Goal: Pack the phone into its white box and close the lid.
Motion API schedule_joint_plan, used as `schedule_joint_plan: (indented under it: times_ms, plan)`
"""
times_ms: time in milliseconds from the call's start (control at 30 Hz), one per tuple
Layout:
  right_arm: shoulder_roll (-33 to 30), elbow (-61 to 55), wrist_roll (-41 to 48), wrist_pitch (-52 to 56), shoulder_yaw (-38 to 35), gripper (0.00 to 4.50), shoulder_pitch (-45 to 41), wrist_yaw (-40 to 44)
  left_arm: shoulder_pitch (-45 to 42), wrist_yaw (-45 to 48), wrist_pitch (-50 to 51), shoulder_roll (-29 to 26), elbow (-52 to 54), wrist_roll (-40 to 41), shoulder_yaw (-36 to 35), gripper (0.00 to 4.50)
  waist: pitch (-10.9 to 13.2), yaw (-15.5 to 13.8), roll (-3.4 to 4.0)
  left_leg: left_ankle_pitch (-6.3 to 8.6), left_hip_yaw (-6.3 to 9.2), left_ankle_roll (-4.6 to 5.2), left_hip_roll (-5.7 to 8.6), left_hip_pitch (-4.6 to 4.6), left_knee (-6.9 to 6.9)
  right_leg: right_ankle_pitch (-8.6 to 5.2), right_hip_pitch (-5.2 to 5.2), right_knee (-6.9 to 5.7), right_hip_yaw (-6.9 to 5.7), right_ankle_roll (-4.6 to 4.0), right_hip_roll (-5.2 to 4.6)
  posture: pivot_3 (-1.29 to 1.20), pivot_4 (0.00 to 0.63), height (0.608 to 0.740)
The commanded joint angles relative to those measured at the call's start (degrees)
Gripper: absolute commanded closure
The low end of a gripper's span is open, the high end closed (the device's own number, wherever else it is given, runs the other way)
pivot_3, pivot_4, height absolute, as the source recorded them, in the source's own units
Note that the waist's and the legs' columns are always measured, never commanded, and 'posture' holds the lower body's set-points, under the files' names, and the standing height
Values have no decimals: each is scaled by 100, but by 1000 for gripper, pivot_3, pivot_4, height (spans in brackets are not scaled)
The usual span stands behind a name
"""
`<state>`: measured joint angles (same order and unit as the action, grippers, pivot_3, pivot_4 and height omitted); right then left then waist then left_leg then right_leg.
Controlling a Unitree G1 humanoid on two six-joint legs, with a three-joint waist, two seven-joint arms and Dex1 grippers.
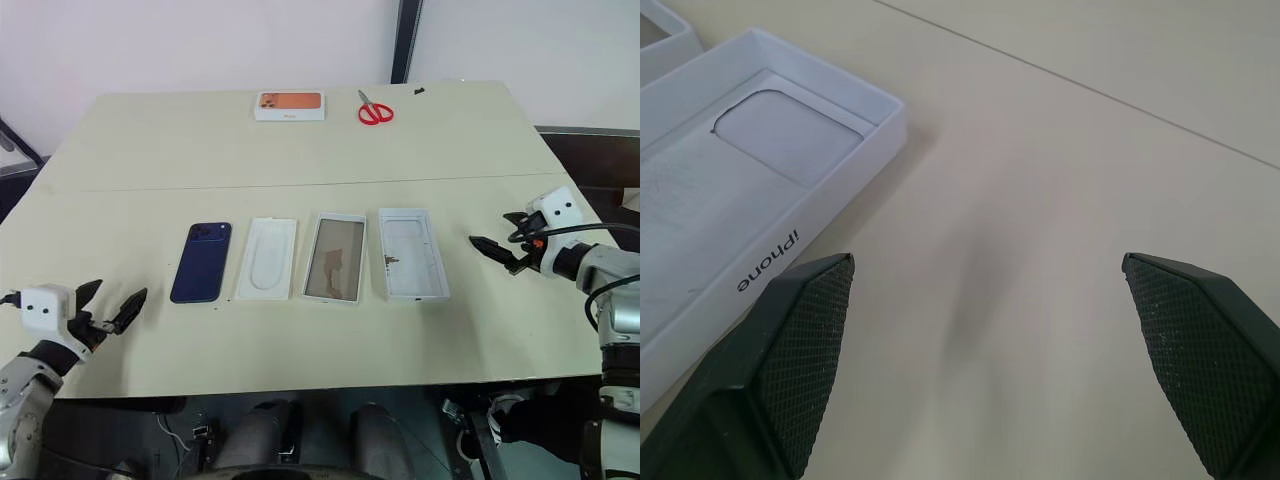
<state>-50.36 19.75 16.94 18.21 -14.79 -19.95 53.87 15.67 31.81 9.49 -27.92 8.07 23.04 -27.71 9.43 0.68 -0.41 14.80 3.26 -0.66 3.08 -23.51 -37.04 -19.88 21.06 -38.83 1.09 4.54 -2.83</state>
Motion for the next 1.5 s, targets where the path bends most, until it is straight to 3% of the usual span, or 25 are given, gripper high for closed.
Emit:
schedule_joint_plan:
  times_ms: [33,300,667,800,1067,1233,1367,1500]
  plan:
    - [-51,33,-42,-177,14,0,-229,35,60,-20,-167,6,200,33,-138,37,0,-1,1,0,0,0,0,0,0,0,0,0,0,0,0,0,150,740]
    - [104,64,-71,-332,195,0,-475,55,34,-60,-208,1,197,34,-120,37,0,-7,1,0,0,0,0,0,-1,0,0,0,-1,0,0,0,150,740]
    - [1348,-1818,-30,80,785,0,-483,-753,-804,-330,1115,-41,819,302,646,37,0,-10,1,-1,2,-1,0,0,-5,1,2,-9,-2,2,2,0,150,740]
    - [1564,-2604,14,232,1145,0,-277,-759,-1386,-567,2250,-193,1373,375,1298,37,1,-30,0,0,2,-1,1,-3,-3,1,5,-7,-4,3,2,0,150,740]
    - [1799,-3124,-156,83,1923,0,-244,-563,-2842,-1477,5191,-117,2009,1276,1606,37,1,10,-1,-3,5,-4,1,4,-14,2,4,-28,-2,4,9,0,150,740]
    - [1837,-3273,-119,111,2074,0,-321,-457,-3531,-1924,6657,135,1911,1561,1480,37,3,11,-4,-6,7,-9,1,3,-14,2,7,-33,-1,5,15,0,150,740]
    - [1798,-3364,-94,113,2165,0,-316,-275,-3989,-2219,7760,685,1782,1609,1186,37,10,-5,-16,-9,10,-14,1,4,-15,2,6,-33,-4,5,17,0,150,740]
    - [1823,-3422,-107,142,2188,0,-318,-274,-4200,-2299,8273,1030,1616,1542,1000,37,12,-4,-20,-12,11,-20,2,4,-19,2,5,-35,-5,5,17,0,150,740]
